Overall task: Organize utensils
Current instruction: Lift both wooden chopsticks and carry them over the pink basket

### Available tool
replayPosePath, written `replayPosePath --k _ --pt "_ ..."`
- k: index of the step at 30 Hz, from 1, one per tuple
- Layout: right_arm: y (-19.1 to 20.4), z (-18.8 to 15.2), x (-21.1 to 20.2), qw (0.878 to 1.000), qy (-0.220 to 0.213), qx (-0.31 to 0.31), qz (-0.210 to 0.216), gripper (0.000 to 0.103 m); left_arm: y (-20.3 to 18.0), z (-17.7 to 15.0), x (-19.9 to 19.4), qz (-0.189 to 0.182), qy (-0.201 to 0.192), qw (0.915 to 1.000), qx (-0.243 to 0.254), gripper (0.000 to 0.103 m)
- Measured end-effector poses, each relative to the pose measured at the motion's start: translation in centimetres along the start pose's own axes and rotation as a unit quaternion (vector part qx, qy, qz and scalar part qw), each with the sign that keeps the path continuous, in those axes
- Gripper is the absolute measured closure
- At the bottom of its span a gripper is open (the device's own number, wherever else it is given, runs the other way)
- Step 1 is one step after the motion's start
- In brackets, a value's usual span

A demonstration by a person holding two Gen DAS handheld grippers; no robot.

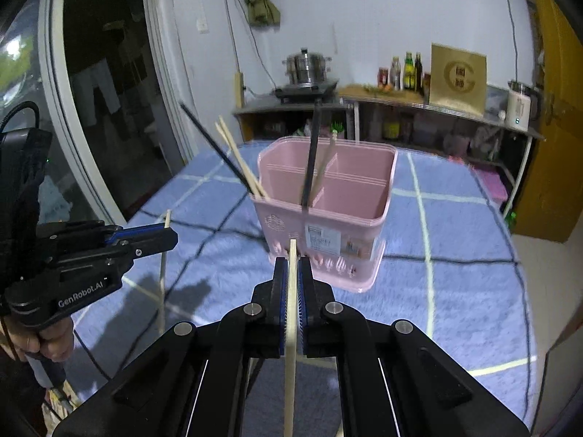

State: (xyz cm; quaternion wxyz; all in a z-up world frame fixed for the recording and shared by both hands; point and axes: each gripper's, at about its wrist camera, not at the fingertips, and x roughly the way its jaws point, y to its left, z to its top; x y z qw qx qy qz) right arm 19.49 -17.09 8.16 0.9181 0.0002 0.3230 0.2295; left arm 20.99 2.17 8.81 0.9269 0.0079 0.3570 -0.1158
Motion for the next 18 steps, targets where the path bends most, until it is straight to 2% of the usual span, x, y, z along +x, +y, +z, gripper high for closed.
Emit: replayPosePath --k 8,18 --pt "0.3 0.8 -2.2 1.000 -0.027 -0.006 -0.001 0.098 -0.7 1.2 -2.4 -0.014 -0.025 0.9996 -0.001 0.098" --pt "0.3 -0.3 -2.9 1.000 -0.022 -0.019 -0.003 0.098 -1.3 0.1 -2.8 -0.021 -0.016 0.9996 0.005 0.098"
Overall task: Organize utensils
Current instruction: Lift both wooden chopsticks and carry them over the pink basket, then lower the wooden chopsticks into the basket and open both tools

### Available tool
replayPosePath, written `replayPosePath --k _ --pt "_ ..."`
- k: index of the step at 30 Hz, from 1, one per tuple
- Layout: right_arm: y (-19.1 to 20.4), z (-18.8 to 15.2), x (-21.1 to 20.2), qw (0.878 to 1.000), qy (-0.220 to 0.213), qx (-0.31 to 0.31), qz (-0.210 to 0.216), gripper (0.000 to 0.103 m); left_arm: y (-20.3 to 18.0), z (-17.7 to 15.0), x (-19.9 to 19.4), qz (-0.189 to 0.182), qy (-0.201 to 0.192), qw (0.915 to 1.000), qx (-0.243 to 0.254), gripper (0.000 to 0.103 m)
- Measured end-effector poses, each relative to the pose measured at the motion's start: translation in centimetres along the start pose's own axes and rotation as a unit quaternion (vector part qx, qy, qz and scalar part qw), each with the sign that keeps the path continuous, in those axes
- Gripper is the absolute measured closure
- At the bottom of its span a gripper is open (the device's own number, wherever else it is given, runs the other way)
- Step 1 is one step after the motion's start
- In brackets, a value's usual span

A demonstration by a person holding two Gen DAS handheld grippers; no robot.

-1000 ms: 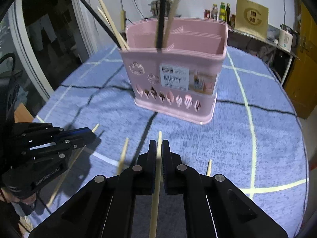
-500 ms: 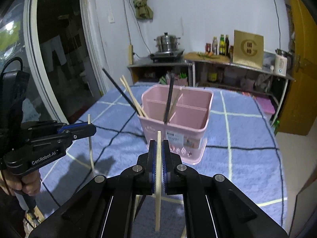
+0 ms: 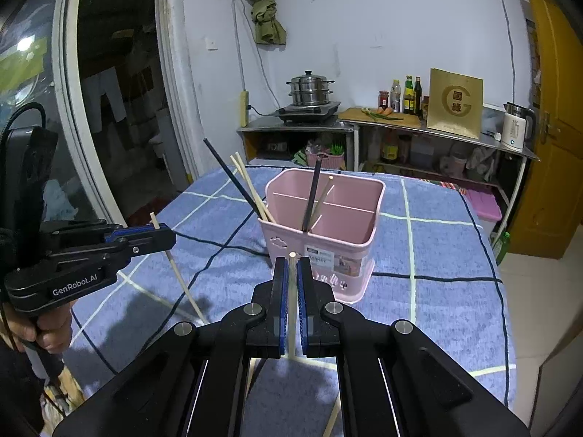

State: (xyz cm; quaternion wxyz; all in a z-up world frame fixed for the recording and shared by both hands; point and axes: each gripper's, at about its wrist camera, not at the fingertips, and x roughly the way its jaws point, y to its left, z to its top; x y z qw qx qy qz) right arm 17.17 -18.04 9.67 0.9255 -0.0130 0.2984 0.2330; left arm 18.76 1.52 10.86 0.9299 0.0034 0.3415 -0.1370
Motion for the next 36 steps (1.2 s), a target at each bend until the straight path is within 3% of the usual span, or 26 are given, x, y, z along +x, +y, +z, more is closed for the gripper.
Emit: replayPosePath --k 13,25,36 --pt "-0.1 0.3 -1.4 1.000 -0.015 -0.007 -0.011 0.098 -0.1 0.4 -1.6 -0.015 -0.012 0.9998 -0.003 0.098" --pt "-3.7 4.1 -5.6 0.992 -0.113 0.041 -0.029 0.098 1.4 4.9 -3.9 -0.030 -0.084 0.9949 -0.047 0.098" --pt "-6.8 7.8 -6.4 0.977 -0.185 0.099 -0.036 0.098 3.5 10.3 -4.6 -0.030 -0.171 0.9792 -0.105 0.098"
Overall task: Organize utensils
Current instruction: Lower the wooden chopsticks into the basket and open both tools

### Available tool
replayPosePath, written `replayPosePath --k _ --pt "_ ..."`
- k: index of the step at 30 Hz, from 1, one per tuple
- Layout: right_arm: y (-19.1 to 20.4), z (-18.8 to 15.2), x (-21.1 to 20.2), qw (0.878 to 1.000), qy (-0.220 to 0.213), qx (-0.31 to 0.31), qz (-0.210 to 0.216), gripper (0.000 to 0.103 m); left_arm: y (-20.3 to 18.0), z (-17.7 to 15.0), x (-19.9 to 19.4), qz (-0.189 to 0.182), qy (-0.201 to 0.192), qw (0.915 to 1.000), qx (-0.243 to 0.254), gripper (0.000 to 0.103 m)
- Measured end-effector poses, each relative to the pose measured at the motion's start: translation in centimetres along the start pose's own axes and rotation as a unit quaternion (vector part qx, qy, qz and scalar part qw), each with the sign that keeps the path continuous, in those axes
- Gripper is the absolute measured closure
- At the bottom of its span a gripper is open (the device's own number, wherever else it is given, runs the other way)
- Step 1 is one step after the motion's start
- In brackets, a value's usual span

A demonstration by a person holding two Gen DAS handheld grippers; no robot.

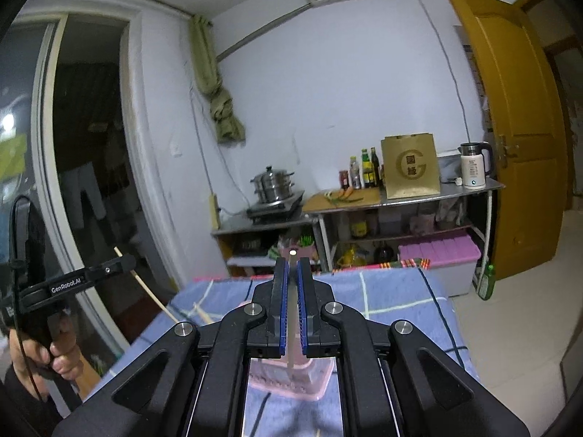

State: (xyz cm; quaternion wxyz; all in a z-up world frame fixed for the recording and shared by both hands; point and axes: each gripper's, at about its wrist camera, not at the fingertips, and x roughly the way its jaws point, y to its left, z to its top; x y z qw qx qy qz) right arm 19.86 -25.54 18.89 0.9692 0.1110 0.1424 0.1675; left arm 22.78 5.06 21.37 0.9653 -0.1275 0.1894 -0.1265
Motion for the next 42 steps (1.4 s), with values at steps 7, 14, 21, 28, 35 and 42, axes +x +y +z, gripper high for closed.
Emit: replayPosePath --k 7,14,21,28,35,42 --pt "-0.4 0.5 2.5 0.999 -0.011 0.026 0.017 0.098 0.4 0.4 2.9 0.014 -0.008 0.9999 0.001 0.098" --pt "0.4 -0.8 5.5 0.999 0.005 0.035 0.036 0.098 1.4 -0.7 6.2 0.025 0.015 0.9996 0.003 0.098" --pt "1.1 -3.1 8.6 0.998 0.041 0.032 0.045 0.098 1.9 -2.1 8.5 0.029 0.041 0.9987 0.011 0.098" --pt "1.5 -5.3 10.9 0.995 0.083 0.024 0.046 0.098 2.3 -3.7 10.7 0.034 0.077 0.9962 0.023 0.098" --pt "1.8 -5.7 11.8 0.993 0.103 0.021 0.054 0.098 2.3 -4.6 11.8 0.037 0.098 0.9940 0.034 0.098" --pt "1.8 -5.6 11.4 0.993 0.109 0.014 0.051 0.098 1.7 -4.7 11.5 0.034 0.096 0.9937 0.048 0.096"
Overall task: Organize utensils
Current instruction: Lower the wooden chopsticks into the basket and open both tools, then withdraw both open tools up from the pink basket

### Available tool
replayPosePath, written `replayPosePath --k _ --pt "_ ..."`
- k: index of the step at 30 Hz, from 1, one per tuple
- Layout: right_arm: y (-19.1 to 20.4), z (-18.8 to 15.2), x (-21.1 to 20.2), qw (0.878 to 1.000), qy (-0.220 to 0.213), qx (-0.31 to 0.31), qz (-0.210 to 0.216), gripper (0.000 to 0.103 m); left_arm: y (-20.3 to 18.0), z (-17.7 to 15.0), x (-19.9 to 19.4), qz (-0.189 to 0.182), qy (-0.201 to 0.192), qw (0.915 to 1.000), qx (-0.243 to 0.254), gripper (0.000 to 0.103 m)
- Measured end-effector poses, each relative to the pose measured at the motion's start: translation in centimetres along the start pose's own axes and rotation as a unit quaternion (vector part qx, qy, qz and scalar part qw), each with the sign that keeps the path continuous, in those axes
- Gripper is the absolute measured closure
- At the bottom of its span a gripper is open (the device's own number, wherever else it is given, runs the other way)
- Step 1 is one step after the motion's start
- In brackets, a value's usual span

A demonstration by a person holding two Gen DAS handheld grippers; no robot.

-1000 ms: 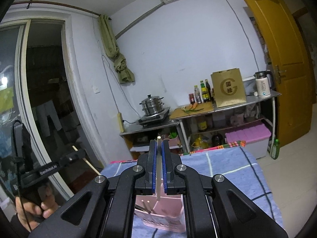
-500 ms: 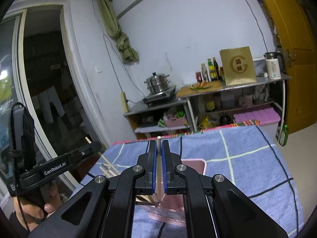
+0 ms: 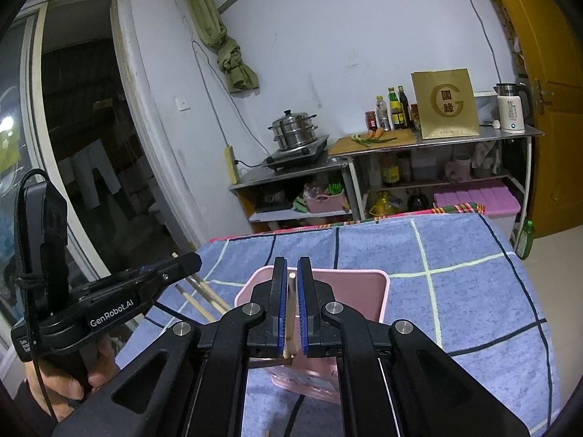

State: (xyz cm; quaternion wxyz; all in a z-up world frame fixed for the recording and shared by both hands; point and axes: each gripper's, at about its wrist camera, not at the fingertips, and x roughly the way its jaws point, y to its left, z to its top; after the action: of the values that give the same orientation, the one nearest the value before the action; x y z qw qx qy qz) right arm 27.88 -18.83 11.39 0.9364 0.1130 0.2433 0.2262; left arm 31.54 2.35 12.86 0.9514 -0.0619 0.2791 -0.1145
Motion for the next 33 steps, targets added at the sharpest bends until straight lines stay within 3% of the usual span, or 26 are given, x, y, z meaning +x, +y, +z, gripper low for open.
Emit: replayPosePath --k 13,21,28,33 --pt "0.2 0.1 -3.5 1.000 -0.023 -0.010 0.003 0.094 0.1 0.1 -3.6 0.008 -0.029 0.9995 -0.005 0.071" --pt "0.1 -0.3 -6.8 0.999 -0.041 -0.010 0.007 0.091 -0.6 -0.6 -7.0 0.002 -0.045 0.9990 -0.004 0.070" --pt "0.0 -3.4 -9.9 0.999 -0.042 -0.016 0.015 0.091 -1.5 -4.5 -10.1 -0.012 -0.045 0.9989 0.003 0.070" --pt "-0.2 -6.8 -11.4 0.999 -0.024 -0.027 -0.002 0.091 -1.5 -9.4 -10.7 -0.023 -0.016 0.9996 -0.006 0.070"
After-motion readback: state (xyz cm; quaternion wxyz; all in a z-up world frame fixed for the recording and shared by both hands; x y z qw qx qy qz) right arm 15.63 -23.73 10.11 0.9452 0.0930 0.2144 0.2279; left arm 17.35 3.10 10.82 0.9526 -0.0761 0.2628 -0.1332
